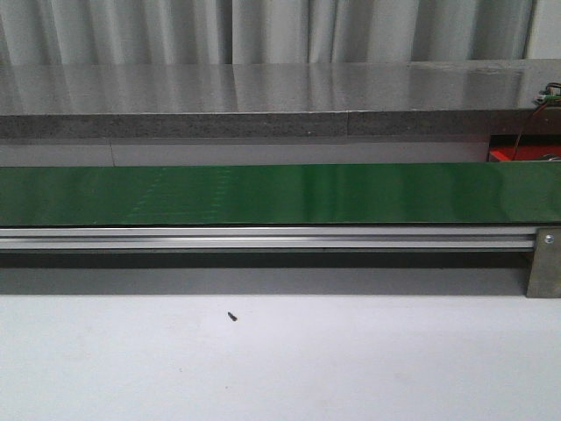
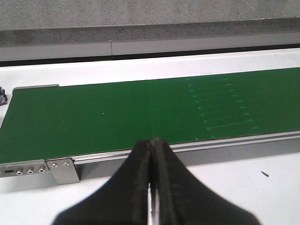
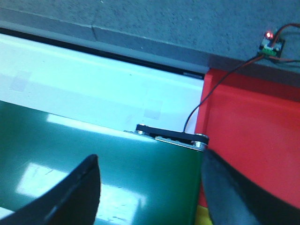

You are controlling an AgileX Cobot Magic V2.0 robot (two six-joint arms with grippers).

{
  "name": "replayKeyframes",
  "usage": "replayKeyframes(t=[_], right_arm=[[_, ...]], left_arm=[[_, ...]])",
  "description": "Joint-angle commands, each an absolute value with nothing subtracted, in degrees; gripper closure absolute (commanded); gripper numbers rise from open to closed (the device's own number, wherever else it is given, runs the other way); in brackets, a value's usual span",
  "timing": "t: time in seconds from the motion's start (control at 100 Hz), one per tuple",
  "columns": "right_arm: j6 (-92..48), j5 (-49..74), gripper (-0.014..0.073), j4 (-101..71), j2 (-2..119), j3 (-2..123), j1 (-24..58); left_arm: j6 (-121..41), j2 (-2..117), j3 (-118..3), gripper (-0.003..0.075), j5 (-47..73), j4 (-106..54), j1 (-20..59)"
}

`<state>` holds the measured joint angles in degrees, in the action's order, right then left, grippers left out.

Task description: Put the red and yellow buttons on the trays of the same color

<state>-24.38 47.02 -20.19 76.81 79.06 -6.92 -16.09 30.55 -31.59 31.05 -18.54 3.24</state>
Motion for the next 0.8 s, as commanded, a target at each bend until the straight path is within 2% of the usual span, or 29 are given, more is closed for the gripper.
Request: replayKeyframes(t=[0.0, 0.39, 0.44, 0.51, 0.52, 0.53, 0.67, 0.79], right_arm=[[-25.04, 41.29, 0.0123, -21.05, 70.27, 75.78, -5.16], [-24.79, 25.58, 0.0137, -21.51, 49.03, 48.25, -3.12], [-24.79, 24.15, 0.0179, -21.46, 47.41, 46.05, -3.12], [-24.84, 23.22, 0.0297, -21.39, 46.24, 43.76, -3.12], [-24.84, 23.22, 0.0341, -21.39, 46.00, 43.50, -3.12], [-24.84, 23.22, 0.0341, -21.39, 46.00, 43.37, -3.12], [-24.84, 23.74, 0.0651, -21.44, 44.87, 42.22, -3.12], [-24.84, 23.50, 0.0661, -21.44, 44.87, 42.22, -3.12]], left_arm=[[-16.04, 30.61, -33.31, 0.0740, 27.51, -19.44, 3.70], [-15.80, 30.61, -33.31, 0.0738, 27.51, -18.26, 3.70], [-15.80, 30.61, -33.31, 0.0738, 27.51, -18.26, 3.70], [-15.80, 30.61, -33.31, 0.0736, 27.51, -18.26, 3.70], [-15.80, 30.61, -33.31, 0.0735, 27.51, -18.26, 3.70], [-15.80, 30.61, -33.31, 0.0734, 27.51, -18.26, 3.70], [-15.80, 30.61, -33.31, 0.0660, 27.51, -18.26, 3.70], [-15.80, 30.61, -33.31, 0.0503, 27.51, -17.59, 3.70]])
